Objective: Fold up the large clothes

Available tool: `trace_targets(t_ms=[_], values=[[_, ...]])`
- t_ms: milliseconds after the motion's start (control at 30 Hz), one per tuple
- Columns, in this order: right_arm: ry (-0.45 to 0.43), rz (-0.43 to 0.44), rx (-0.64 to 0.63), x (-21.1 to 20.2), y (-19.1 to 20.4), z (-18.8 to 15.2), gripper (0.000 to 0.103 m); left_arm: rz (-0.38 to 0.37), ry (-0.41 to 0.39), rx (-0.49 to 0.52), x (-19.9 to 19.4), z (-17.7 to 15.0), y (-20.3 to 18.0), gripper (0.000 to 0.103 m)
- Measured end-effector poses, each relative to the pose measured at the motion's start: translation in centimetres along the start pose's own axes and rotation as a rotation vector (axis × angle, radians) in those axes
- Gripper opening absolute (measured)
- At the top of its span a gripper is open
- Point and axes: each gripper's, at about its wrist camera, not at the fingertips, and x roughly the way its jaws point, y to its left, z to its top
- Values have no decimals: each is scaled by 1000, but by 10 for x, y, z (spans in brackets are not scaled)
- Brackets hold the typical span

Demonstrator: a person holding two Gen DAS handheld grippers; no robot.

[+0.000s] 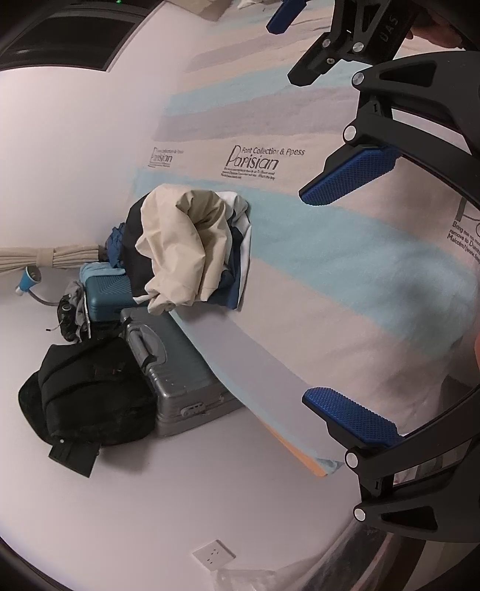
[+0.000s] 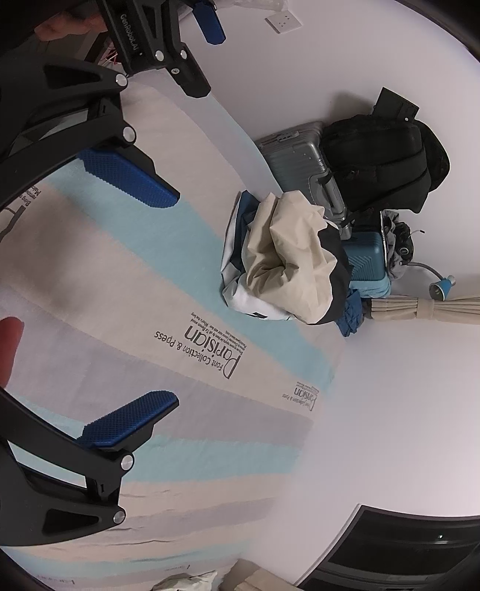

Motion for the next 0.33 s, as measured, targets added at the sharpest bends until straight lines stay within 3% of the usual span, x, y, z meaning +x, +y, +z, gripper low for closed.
trace_targets(t_ms=[333], values=[[-1, -3, 10, 1, -3, 2, 96, -22, 20, 20, 4, 7, 0, 97]])
